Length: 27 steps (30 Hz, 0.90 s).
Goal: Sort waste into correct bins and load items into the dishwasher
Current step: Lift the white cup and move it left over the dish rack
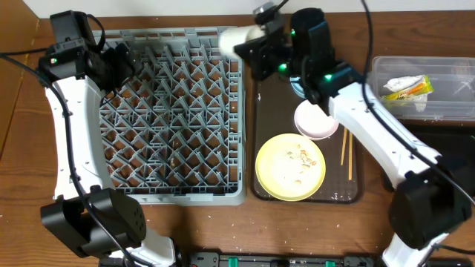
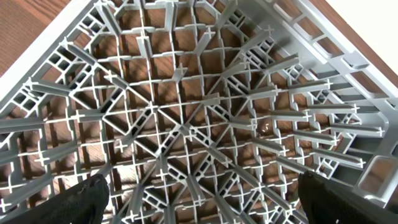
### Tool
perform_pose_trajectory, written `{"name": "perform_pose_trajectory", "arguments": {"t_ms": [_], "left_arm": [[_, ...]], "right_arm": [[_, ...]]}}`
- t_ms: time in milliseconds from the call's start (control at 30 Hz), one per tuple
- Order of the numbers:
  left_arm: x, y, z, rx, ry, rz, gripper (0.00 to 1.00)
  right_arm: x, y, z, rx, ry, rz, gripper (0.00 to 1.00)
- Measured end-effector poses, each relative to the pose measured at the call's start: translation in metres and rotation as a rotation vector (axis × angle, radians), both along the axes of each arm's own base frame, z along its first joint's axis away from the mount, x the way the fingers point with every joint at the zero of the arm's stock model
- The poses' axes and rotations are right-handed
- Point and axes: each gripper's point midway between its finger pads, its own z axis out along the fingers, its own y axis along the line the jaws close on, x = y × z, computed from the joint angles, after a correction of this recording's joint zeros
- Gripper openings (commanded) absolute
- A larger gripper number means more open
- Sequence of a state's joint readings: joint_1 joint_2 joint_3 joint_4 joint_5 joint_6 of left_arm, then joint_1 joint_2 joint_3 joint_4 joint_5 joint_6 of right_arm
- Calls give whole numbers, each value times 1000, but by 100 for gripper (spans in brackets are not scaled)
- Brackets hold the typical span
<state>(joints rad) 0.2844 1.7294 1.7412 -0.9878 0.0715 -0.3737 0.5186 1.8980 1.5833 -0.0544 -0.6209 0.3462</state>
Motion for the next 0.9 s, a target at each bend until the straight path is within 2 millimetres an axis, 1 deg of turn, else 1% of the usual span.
{"name": "perform_pose_trajectory", "arguments": {"t_ms": [167, 267, 300, 400, 433, 567, 633, 733, 767, 833, 900], "left_arm": [[0, 0, 0, 0, 0, 0, 98], [0, 0, 0, 0, 0, 0, 98], [0, 0, 0, 0, 0, 0, 98], [0, 0, 0, 0, 0, 0, 98], [0, 0, 0, 0, 0, 0, 98], [0, 0, 0, 0, 0, 0, 98], [1, 0, 0, 1, -3, 0, 98], [12, 3, 7, 16, -54, 0, 98], [12, 4, 7, 17, -57, 1, 98], [10, 8, 7, 19, -50, 13, 98], [-2, 23, 3, 18, -21, 93, 98]], "right_arm": [[-19, 34, -25, 97, 108, 175, 1], [-30, 52, -32, 165, 130, 283, 1], [-38, 62, -35, 199, 150, 343, 1], [-54, 79, -38, 266, 172, 441, 1], [-63, 86, -43, 281, 210, 481, 1], [-82, 98, -59, 290, 309, 553, 1], [-89, 102, -62, 286, 339, 574, 1], [-99, 108, -64, 292, 344, 609, 1], [-102, 110, -63, 296, 336, 619, 1], [-110, 117, -65, 295, 338, 641, 1], [-120, 124, -70, 289, 346, 663, 1]]}}
